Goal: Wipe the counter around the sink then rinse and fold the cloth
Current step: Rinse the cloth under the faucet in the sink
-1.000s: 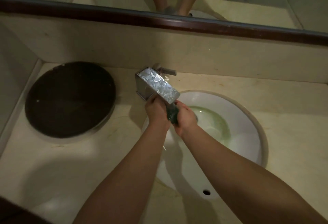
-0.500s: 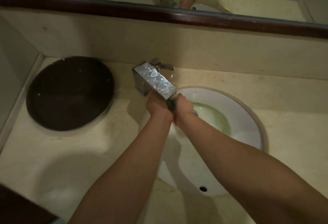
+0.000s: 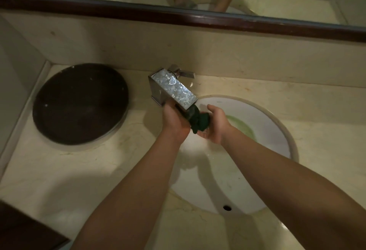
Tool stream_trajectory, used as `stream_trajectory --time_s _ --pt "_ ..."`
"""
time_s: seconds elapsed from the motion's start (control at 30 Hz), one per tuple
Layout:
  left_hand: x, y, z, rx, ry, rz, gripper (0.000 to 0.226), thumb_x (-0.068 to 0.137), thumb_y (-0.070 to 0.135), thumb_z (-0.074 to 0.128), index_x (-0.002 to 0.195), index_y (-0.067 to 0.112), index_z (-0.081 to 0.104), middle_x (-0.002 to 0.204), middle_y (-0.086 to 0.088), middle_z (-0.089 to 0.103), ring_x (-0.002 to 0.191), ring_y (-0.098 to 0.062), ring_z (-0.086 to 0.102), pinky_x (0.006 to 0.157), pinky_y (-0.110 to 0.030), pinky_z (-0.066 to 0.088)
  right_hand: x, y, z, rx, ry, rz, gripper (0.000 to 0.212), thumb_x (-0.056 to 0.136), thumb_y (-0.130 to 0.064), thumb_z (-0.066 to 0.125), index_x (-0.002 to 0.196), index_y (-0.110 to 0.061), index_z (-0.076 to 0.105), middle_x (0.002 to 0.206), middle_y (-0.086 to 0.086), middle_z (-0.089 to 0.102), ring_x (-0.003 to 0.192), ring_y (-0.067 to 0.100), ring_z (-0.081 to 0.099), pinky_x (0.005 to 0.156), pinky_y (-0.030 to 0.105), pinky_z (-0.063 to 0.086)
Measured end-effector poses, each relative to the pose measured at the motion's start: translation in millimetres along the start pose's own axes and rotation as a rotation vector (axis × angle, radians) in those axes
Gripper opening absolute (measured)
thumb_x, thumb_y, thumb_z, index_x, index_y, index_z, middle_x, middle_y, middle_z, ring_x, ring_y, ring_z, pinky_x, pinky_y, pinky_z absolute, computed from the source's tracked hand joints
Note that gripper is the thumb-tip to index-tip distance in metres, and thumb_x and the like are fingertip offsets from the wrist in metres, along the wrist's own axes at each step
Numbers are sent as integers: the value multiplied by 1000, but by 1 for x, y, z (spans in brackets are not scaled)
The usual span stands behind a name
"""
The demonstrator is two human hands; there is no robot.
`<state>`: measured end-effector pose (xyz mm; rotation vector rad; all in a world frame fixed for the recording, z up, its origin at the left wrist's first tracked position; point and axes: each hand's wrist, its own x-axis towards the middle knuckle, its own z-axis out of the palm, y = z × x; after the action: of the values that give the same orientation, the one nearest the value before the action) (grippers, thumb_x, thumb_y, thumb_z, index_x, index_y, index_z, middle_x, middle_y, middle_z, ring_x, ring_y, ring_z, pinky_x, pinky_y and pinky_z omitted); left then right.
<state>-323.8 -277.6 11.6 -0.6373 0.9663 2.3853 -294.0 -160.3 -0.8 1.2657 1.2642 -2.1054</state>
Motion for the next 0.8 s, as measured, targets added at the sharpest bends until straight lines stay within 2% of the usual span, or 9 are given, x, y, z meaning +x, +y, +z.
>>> stream_trajectory --time_s 0.13,0.23,0.3,0.37,0.5,0.57,0.67,0.73,0.8 --pt "-2 1 -7 87 -39 51 11 91 9 51 94 11 62 86 -7 64 83 -22 58 77 -37 49 6 19 -7 186 -27 -40 30 84 -24 56 111 -12 62 108 15 64 85 27 67 61 29 57" --pt "-1 1 -14 131 -1 122 24 86 -6 57 106 6 64 101 -14 67 90 -26 64 81 -40 53 6 32 -1 276 13 -27 31 88 -34 55 110 -13 59 82 9 64 57 16 60 43 19 43" --pt "-2 1 -17 160 33 125 27 85 -2 62 111 4 65 105 -14 68 94 -26 64 81 -38 55 7 37 5 315 8 -49 33 89 -37 53 108 -11 60 87 11 65 70 20 61 62 26 52" --pt "-1 -2 -17 184 76 131 23 86 4 64 108 7 67 100 -9 70 89 -22 66 71 -31 55 5 39 13 372 -22 -42 37 89 -40 53 102 -7 63 99 16 66 89 28 62 89 37 49" --pt "2 -8 -11 166 194 143 17 89 4 60 102 10 67 94 -8 70 81 -22 68 66 -30 55 3 38 31 392 -51 -109 40 89 -45 56 97 -8 67 95 12 72 92 27 67 100 39 45" --pt "2 -8 -5 162 196 203 24 88 0 57 109 7 64 91 -9 68 78 -23 66 69 -31 54 4 39 40 318 -2 -195 43 82 -48 63 101 -10 70 104 13 71 93 29 67 88 41 50" --pt "6 -6 3 101 205 198 26 83 3 60 108 9 64 84 -6 66 75 -24 63 73 -33 52 2 36 47 200 116 -308 48 70 -49 71 95 -8 72 94 15 71 80 26 65 70 38 47" --pt "13 -5 3 85 236 142 27 75 18 64 102 15 63 85 -5 64 79 -24 61 80 -37 48 1 33 50 173 180 -370 36 79 -40 69 83 -4 68 78 9 67 70 19 61 58 29 47" --pt "17 -4 4 53 225 120 25 82 28 54 103 16 60 89 -5 61 86 -24 59 84 -36 45 2 34 54 186 212 -447 28 85 -27 66 61 -14 62 64 4 57 61 16 52 54 27 44"
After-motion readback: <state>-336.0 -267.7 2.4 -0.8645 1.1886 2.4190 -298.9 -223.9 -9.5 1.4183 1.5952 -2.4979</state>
